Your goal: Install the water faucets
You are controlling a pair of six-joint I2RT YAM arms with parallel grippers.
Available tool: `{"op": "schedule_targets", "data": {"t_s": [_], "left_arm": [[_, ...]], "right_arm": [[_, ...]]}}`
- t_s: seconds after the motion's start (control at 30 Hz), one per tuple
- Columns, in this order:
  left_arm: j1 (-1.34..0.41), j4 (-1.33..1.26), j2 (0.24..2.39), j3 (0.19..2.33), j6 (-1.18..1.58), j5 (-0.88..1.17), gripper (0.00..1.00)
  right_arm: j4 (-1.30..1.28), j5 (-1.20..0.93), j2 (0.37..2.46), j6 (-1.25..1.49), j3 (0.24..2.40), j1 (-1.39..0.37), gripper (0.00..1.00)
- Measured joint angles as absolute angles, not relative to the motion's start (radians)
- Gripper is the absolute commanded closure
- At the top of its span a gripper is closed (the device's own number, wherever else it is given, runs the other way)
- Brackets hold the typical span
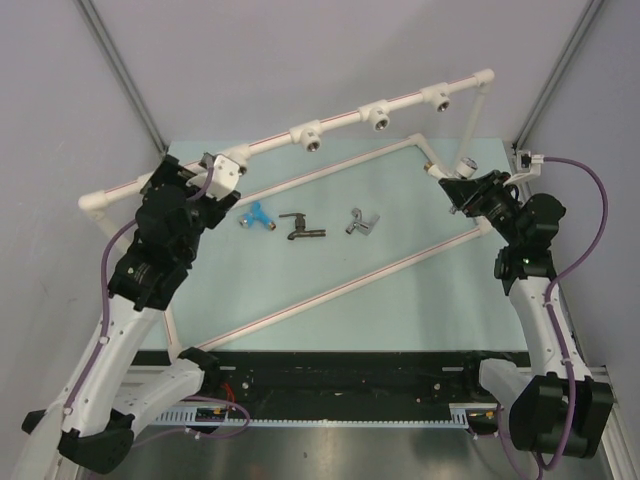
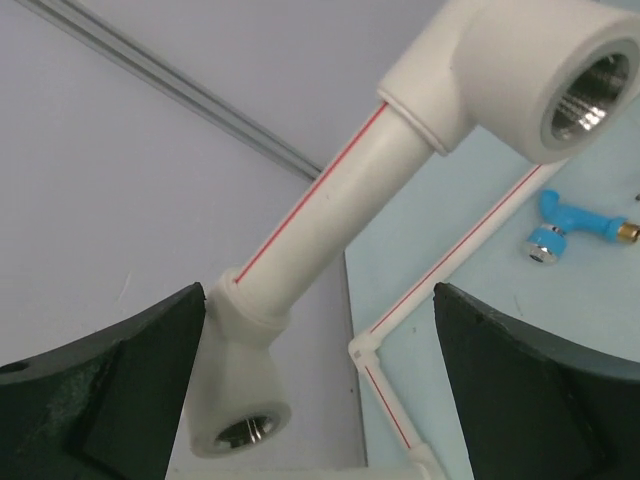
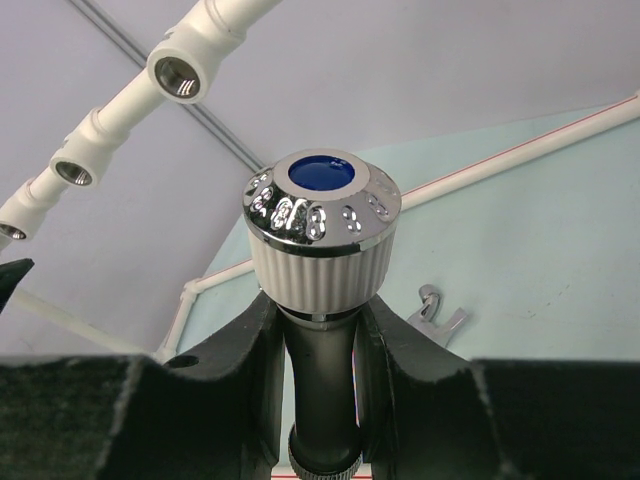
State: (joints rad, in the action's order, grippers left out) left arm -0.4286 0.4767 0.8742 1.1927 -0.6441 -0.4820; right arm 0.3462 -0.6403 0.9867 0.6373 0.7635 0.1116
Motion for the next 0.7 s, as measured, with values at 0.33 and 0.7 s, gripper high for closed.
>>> {"op": "schedule_targets", "data": {"t_s": [0.33, 0.7], "left_arm": [[-0.389, 0.208, 0.937, 1.128, -0.86, -0.441, 0.04], [-0.389, 0.076, 0.992, 1.071, -0.979, -0.449, 0.36]], "right_arm": [[0.404, -0.635, 1.026, 0.651, 0.764, 0.104, 1.0], [0.495, -0.527, 1.088, 0.546, 0.781, 0.028, 1.0]]}}
